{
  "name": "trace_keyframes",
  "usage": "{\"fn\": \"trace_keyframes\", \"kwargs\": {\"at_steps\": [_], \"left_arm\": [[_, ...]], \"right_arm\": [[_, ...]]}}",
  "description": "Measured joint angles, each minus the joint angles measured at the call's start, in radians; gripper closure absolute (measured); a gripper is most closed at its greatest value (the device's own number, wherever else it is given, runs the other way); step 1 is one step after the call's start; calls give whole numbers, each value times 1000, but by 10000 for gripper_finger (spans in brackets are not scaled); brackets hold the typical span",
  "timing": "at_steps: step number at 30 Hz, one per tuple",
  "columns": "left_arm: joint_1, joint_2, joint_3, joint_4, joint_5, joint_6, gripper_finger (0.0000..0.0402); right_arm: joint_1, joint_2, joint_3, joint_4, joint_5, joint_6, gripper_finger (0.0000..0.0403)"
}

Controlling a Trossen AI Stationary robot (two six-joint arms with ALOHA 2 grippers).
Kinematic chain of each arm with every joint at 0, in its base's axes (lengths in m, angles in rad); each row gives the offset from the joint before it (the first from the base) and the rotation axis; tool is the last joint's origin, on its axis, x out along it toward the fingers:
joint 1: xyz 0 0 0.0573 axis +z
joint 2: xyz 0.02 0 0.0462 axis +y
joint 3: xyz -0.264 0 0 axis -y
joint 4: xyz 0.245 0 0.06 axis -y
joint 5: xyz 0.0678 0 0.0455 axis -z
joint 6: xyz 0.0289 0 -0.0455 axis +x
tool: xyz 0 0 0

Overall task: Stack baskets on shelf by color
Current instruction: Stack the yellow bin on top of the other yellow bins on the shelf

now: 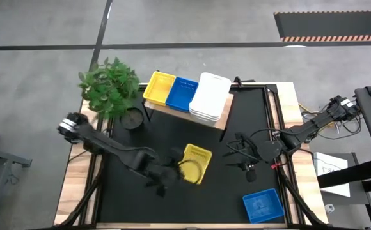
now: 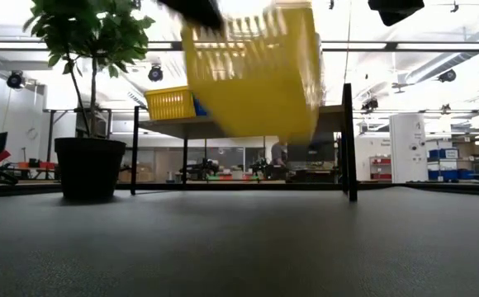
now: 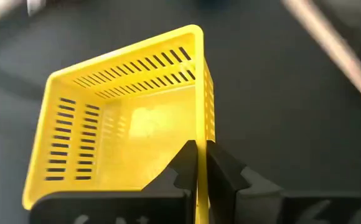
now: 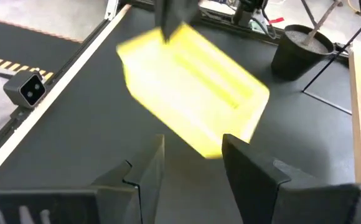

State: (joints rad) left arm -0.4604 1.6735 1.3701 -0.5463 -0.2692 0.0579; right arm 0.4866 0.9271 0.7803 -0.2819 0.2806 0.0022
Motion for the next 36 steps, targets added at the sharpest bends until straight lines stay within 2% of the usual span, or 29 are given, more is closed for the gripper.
{"fn": "trace_keyframes", "kwargs": {"at_steps": [2,4,10,14,16,21,28,36], "left_arm": [[-37,-66,0,-30,-8,185,400],[-68,-130,0,-55,-83,271,400],[-53,-340,-10,-150,-221,292,401],[-38,-450,-55,-162,-382,292,401],[-20,-496,-77,-161,-422,289,401],[32,-566,-139,-153,-422,290,401],[158,-606,-208,-153,-427,297,401],[294,-639,-213,-150,-400,350,401]], "right_arm": [[0,2,0,2,0,0,250],[0,3,0,1,0,-3,252],[0,4,0,2,0,-3,250],[0,4,0,2,0,-3,247],[0,4,0,2,0,-3,248],[0,4,0,3,0,-4,254],[0,4,0,3,0,-4,251],[0,4,0,4,0,-9,254]]}}
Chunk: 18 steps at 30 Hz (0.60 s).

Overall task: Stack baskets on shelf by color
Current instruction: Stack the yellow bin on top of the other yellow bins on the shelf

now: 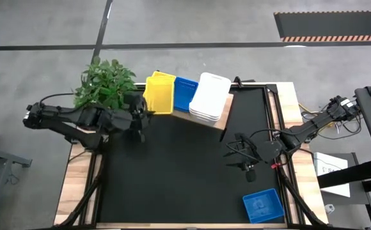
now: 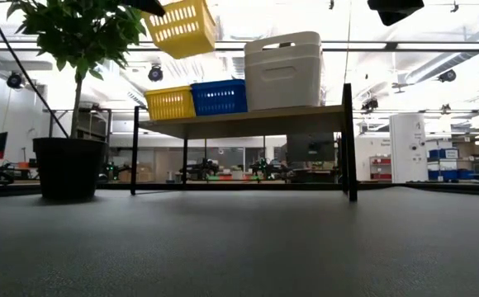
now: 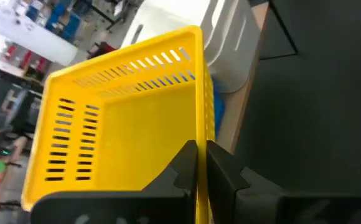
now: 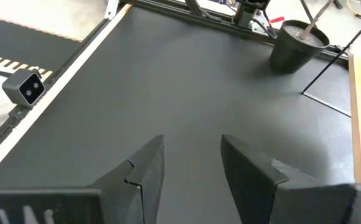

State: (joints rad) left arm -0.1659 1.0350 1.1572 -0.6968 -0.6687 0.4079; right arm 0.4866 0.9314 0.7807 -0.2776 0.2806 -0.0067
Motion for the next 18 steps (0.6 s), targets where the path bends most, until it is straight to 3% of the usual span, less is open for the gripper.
{"fn": "trace_keyframes", "kwargs": {"at_steps": [9,18], "left_arm": [[207,-24,1,-3,294,128,401],[357,-52,0,-12,352,251,401]], "right_arm": [[0,0,0,6,0,-5,250],[0,0,0,21,0,-5,252]]}}
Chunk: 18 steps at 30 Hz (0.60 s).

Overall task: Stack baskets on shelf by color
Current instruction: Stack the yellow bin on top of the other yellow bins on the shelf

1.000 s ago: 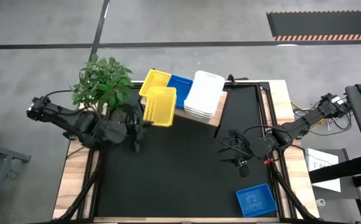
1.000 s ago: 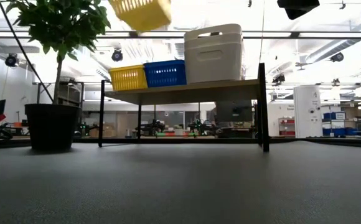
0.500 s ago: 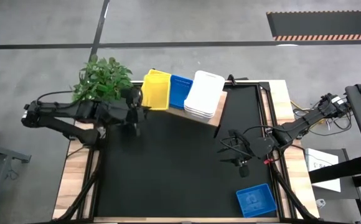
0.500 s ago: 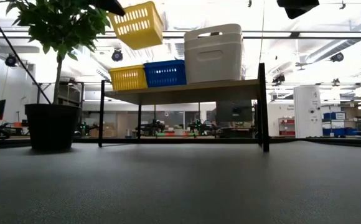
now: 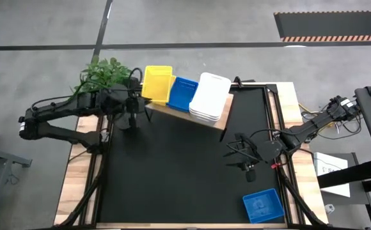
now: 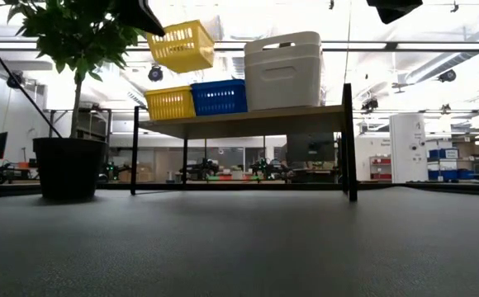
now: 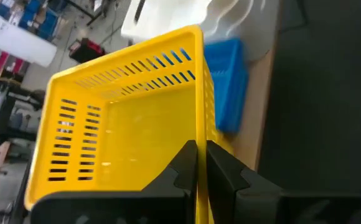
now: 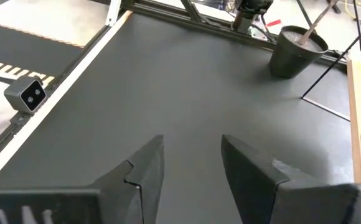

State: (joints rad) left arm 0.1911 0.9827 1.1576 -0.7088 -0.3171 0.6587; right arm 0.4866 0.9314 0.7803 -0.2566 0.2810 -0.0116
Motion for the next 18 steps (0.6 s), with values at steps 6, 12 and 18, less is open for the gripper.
{"fn": "trace_keyframes", "kwargs": {"at_steps": [6,12,18], "left_arm": [[83,12,-2,-60,55,13,402],[133,65,-2,-60,78,41,402],[164,109,-1,-54,77,64,402]], "right_arm": [[0,0,0,4,0,-12,247],[0,1,-2,3,0,-13,252],[0,1,-2,3,0,-14,248]]}}
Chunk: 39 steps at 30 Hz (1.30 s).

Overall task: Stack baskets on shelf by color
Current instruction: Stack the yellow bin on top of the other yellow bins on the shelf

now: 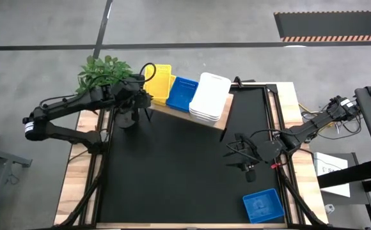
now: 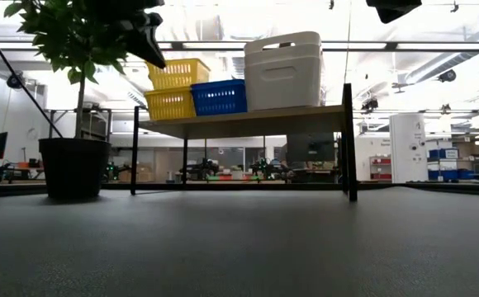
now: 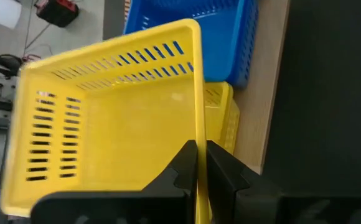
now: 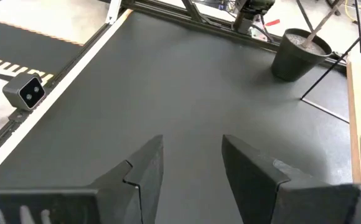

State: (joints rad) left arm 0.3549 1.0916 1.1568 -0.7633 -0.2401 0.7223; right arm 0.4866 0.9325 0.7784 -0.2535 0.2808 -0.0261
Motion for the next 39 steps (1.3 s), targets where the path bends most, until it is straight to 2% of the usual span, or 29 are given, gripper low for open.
{"fn": "trace_keyframes", "kwargs": {"at_steps": [5,28,39], "left_arm": [[5,11,0,-6,0,43,402],[6,-11,1,-31,-8,47,401],[6,-12,2,-22,-30,42,362]], "right_arm": [[0,0,0,0,0,0,249],[0,0,0,0,0,-1,245],[0,0,0,0,0,0,241]]}}
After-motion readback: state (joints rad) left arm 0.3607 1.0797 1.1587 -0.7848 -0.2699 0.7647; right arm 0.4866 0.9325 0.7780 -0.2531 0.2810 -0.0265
